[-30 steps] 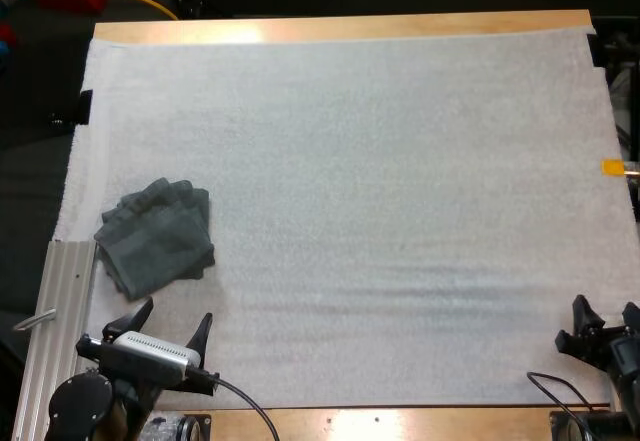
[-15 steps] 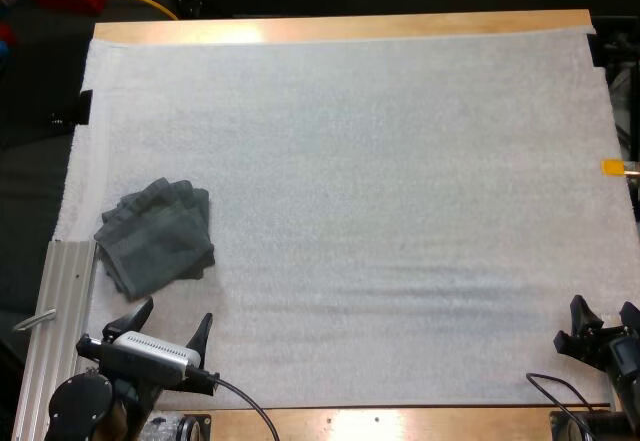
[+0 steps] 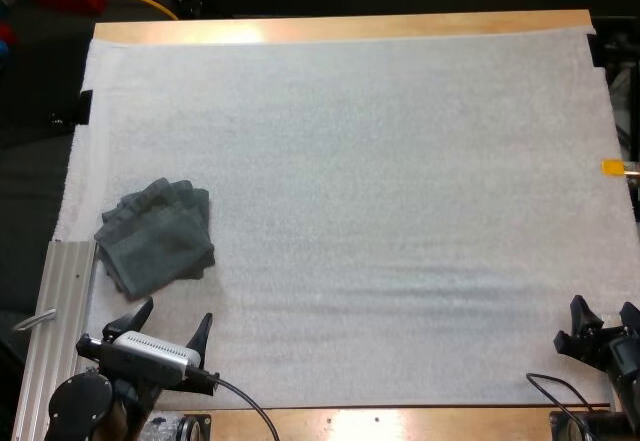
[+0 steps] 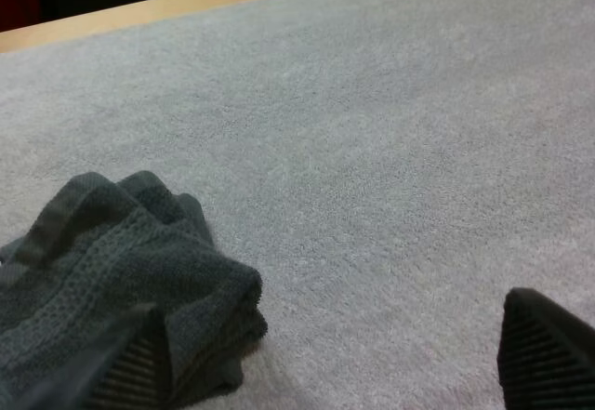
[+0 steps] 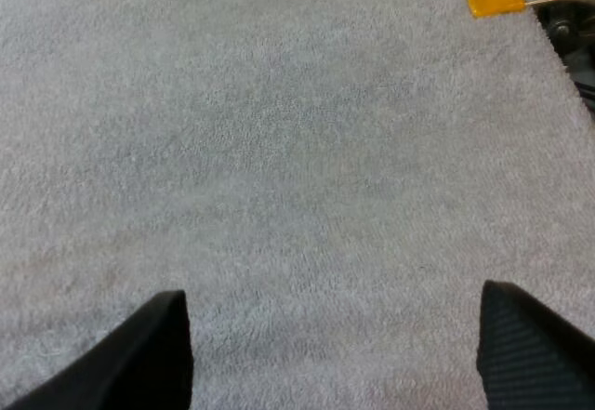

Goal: Pick towel from pile, fold and stack

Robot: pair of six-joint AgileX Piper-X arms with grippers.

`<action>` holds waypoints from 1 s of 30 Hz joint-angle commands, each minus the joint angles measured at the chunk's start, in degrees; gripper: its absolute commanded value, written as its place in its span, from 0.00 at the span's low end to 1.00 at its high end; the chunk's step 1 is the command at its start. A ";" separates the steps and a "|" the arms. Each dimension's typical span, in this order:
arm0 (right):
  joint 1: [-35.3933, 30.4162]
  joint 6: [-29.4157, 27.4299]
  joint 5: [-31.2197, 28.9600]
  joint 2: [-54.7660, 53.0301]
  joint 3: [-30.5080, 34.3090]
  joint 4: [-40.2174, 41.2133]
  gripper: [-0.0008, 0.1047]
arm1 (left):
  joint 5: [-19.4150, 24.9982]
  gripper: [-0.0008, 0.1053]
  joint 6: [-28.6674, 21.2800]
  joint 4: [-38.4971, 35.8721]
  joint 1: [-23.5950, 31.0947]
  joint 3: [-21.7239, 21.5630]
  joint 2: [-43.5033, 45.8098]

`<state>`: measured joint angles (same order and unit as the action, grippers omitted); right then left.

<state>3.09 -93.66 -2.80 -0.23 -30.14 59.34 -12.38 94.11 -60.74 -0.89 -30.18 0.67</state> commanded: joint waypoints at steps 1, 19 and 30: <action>-0.26 0.05 0.13 -2.66 -0.20 -0.02 0.61 | -0.24 0.66 0.30 0.87 -0.77 -0.16 8.02; -0.26 0.05 0.13 -2.66 -0.20 -0.02 0.61 | -0.24 0.66 0.30 0.87 -2.75 -0.16 8.02; -0.26 0.05 0.13 -2.66 -0.20 -0.02 0.61 | -0.24 0.66 0.30 0.87 -2.75 -0.16 8.02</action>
